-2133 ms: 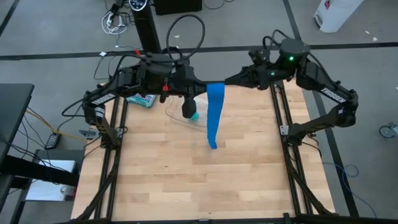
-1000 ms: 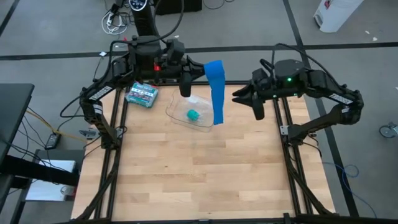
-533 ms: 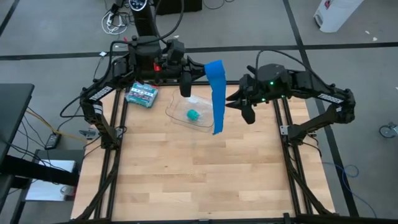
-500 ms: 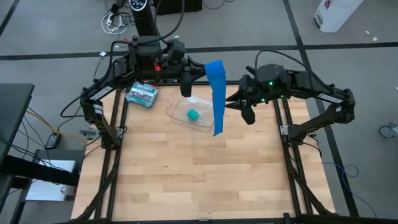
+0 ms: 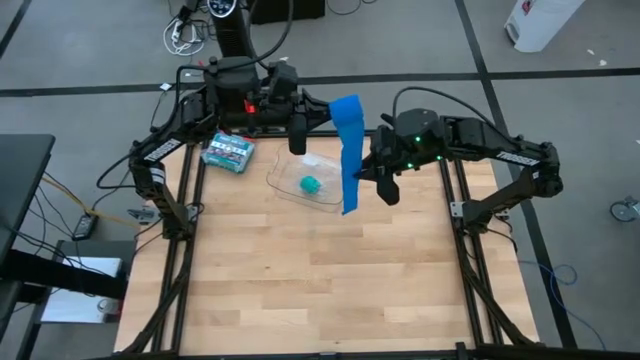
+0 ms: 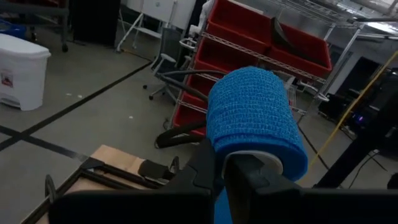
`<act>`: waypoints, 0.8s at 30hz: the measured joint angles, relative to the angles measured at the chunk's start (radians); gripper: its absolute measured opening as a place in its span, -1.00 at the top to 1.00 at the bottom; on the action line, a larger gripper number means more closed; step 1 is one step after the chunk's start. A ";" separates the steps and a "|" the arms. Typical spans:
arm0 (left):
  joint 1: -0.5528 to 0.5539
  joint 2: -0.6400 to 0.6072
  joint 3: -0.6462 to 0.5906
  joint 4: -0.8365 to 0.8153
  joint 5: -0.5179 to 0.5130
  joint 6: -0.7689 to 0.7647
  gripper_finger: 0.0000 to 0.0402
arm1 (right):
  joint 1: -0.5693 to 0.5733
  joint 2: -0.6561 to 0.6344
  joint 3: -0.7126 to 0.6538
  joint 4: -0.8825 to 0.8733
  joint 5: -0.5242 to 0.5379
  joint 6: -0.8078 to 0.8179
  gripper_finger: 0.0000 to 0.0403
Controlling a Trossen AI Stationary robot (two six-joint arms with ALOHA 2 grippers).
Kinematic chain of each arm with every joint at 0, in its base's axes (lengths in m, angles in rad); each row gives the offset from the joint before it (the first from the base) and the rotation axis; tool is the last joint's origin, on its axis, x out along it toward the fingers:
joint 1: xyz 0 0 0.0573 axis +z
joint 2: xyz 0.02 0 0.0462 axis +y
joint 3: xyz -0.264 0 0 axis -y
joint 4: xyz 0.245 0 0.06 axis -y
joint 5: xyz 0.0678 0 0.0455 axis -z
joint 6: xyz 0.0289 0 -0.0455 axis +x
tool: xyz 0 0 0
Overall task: Roll bandage
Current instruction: Roll the blue bandage
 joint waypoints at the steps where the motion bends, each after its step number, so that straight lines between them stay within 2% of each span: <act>1: 0.000 0.000 0.000 -0.001 0.000 0.000 0.87 | -0.002 0.000 0.000 0.002 -0.014 -0.004 0.63; 6: 0.000 0.001 0.000 0.025 0.000 -0.003 0.87 | -0.012 0.000 0.000 0.014 -0.061 -0.003 0.96; 17: 0.000 -0.002 0.000 0.042 0.031 -0.032 0.87 | -0.027 0.001 -0.002 -0.054 -0.071 0.050 1.00; 24: 0.000 -0.002 0.000 0.042 0.082 -0.060 0.87 | -0.076 -0.008 -0.067 -0.083 -0.043 0.056 1.00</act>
